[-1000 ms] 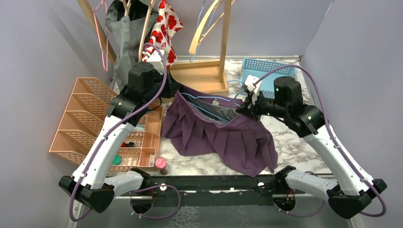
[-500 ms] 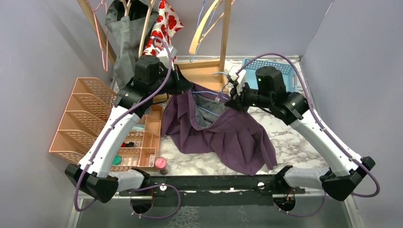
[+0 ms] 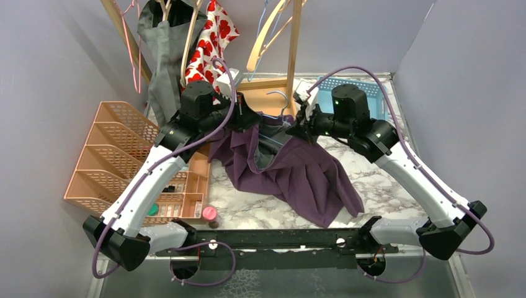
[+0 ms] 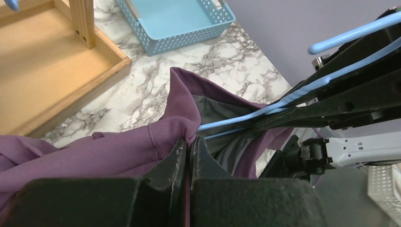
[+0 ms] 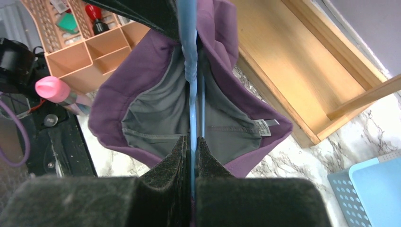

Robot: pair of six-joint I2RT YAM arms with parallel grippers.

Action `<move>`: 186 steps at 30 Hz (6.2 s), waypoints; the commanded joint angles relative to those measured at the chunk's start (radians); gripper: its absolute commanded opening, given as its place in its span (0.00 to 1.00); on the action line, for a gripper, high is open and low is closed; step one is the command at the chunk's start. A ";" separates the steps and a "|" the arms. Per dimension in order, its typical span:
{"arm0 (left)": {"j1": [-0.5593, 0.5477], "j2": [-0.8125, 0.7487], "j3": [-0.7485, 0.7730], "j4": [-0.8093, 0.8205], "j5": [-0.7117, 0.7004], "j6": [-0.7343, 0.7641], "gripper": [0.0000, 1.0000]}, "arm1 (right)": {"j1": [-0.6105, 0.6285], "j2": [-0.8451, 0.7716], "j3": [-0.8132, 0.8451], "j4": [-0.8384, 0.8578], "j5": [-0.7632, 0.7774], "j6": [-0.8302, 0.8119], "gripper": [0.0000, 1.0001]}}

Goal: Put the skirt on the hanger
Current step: Hang the skirt on the hanger.

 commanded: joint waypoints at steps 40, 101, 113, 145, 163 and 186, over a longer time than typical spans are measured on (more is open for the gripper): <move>0.006 -0.116 0.132 -0.221 0.354 0.873 0.86 | 0.008 -0.358 -0.343 0.568 -0.159 0.140 0.01; 0.041 -0.255 -0.144 0.004 0.265 0.705 0.27 | 0.008 -0.463 -0.204 0.210 -0.025 -0.010 0.01; 0.074 -0.240 -0.052 0.007 0.383 0.696 0.62 | 0.008 -0.474 -0.176 0.194 -0.089 -0.016 0.01; 0.055 -0.078 0.074 0.054 0.595 0.750 0.00 | 0.008 -0.410 -0.262 0.302 -0.188 0.016 0.03; 0.055 -0.071 0.084 0.096 0.604 0.723 0.00 | 0.008 -0.267 -0.020 0.077 -0.171 0.057 0.46; 0.055 -0.093 0.093 0.169 0.350 0.580 0.47 | 0.008 -0.277 -0.160 0.319 -0.210 0.094 0.01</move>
